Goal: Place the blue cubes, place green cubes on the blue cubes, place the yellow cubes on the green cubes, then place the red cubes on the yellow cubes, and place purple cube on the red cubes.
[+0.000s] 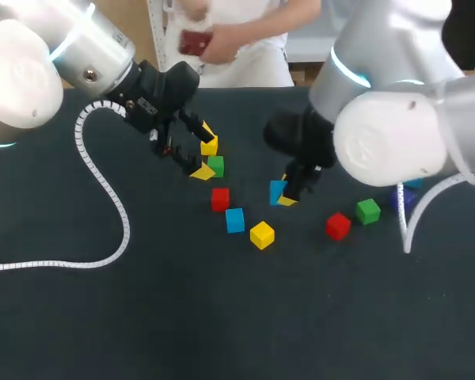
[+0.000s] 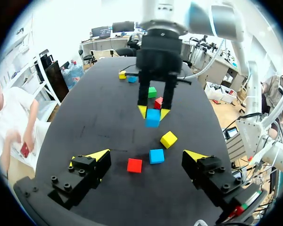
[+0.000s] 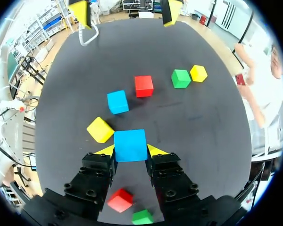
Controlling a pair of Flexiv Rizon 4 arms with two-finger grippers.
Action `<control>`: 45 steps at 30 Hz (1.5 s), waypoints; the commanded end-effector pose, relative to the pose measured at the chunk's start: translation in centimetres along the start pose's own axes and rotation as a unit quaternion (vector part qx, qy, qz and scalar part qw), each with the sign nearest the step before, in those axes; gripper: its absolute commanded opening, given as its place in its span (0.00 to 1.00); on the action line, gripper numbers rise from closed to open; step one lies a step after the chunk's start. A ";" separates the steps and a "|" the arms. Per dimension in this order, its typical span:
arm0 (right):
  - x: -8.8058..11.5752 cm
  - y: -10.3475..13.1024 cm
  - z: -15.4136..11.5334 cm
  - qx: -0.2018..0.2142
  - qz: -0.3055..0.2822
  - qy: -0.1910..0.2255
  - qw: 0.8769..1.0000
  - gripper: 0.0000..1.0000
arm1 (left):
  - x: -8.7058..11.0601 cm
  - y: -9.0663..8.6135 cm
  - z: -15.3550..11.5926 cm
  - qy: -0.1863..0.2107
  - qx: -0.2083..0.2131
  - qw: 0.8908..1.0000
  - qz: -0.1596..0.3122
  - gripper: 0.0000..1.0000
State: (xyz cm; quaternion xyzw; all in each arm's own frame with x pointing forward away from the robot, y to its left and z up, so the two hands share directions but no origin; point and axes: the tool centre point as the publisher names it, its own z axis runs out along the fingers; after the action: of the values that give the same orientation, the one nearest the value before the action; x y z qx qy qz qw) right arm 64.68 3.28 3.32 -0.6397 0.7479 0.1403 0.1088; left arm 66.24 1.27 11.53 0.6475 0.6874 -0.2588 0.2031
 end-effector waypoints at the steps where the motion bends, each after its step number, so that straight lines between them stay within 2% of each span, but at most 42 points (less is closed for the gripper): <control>1: -0.1 -1.3 1.4 -0.017 -0.007 -0.001 1.000 0.00 | 0.0 0.1 0.0 0.002 0.000 1.000 0.000 1.00; 13: -1.0 -3.8 3.6 -0.030 -0.013 -0.002 0.999 0.00 | 0.0 0.1 0.0 0.002 0.000 1.000 0.000 1.00; 45: -1.1 -4.4 3.6 -0.028 -0.011 -0.020 0.999 0.00 | 0.0 0.1 0.0 0.002 0.000 1.000 0.000 1.00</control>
State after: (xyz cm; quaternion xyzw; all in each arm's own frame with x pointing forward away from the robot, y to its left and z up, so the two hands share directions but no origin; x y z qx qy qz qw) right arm 68.94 5.02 0.33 -0.6474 0.7353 0.1702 0.1056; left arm 66.24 1.27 11.53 0.6475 0.6874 -0.2587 0.2031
